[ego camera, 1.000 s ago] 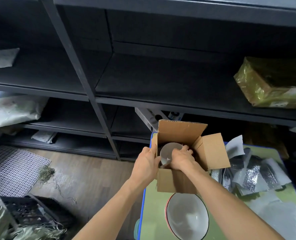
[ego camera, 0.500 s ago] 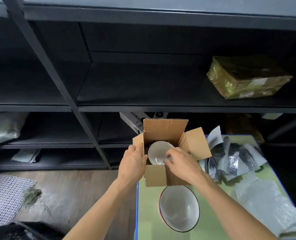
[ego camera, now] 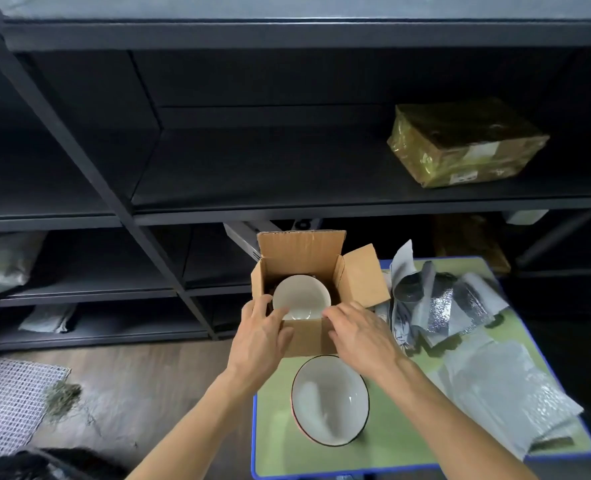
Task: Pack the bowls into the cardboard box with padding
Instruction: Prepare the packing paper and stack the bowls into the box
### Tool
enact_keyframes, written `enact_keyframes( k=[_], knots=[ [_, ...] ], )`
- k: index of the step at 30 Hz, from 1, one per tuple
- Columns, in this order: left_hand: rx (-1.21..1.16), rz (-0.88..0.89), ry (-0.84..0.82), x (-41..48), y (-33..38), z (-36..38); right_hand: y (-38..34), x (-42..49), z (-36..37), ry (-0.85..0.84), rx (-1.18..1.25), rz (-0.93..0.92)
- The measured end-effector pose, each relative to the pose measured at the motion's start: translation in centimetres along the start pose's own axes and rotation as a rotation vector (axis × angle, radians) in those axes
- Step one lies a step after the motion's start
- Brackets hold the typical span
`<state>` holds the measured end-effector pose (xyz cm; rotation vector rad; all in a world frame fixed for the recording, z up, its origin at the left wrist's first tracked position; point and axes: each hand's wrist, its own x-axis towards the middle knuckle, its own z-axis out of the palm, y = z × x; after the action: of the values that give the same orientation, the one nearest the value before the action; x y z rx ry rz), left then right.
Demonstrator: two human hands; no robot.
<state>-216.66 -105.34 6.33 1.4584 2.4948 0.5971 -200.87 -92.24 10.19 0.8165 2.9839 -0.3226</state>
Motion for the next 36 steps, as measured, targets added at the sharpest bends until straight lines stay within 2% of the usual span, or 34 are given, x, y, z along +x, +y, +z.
enact_keyframes(
  k=[6, 11, 15, 19, 24, 32, 36],
  knots=[
    [0.049, 0.025, 0.08, 0.1, 0.7, -0.1, 1.1, -0.7, -0.5, 0.03, 0.084, -0.036],
    [0.076, 0.144, 0.115, 0.0, 4.4, 0.0, 3.1, -2.3, -1.8, 0.105, 0.14, -0.011],
    [-0.013, 0.207, 0.143, 0.0, 8.0, 0.7, 5.2, -3.9, -1.9, 0.167, 0.156, 0.025],
    [-0.117, 0.348, 0.086, -0.3, 12.1, 2.9, 8.2, -6.7, -1.0, 0.132, 0.14, 0.125],
    [-0.103, 0.455, -0.048, -0.3, 16.7, 7.0, 12.7, -11.9, 0.4, 0.042, 0.154, 0.326],
    [-0.003, 0.481, -0.346, 0.4, 23.1, 12.8, 19.1, -20.0, 2.0, -0.113, 0.189, 0.667],
    [0.064, 0.485, -0.438, 1.2, 25.6, 15.2, 20.8, -22.9, 2.8, -0.154, 0.232, 0.797]
  ],
)
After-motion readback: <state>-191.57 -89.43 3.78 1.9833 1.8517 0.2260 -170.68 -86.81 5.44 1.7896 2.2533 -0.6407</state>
